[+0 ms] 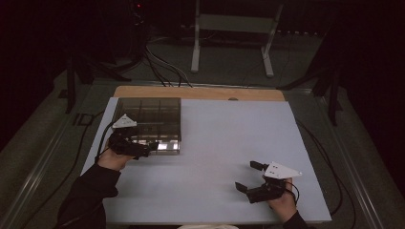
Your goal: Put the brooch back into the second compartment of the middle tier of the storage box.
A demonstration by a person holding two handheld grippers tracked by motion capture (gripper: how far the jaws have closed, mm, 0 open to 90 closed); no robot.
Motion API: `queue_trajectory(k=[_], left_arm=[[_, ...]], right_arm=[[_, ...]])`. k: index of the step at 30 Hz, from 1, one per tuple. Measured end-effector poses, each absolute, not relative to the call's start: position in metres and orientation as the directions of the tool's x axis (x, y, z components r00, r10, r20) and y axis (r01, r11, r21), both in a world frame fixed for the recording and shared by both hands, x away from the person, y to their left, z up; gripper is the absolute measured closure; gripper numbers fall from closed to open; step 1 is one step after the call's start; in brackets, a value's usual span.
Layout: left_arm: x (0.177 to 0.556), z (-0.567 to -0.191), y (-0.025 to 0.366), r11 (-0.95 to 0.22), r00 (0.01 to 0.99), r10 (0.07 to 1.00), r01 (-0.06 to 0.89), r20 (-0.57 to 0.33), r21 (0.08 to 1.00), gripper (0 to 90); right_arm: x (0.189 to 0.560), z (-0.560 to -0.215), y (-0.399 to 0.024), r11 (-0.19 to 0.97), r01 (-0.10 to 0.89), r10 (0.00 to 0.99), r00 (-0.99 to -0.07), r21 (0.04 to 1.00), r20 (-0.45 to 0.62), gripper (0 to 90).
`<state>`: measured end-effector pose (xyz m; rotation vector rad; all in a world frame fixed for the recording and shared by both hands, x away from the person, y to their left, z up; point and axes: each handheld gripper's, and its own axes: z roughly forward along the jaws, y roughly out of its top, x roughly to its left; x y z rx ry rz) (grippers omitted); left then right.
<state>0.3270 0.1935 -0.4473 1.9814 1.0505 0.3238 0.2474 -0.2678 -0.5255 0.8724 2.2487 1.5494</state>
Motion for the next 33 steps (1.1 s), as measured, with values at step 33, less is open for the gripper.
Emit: queue_trajectory(k=[33], left_arm=[[0.292,-0.436,0.184,-0.305,0.785,0.605,0.378,-0.129,0.874,0.4]], right_arm=[[0.248,-0.525,-0.267,0.242,0.324,0.617,-0.779,0.915,0.113,0.0]])
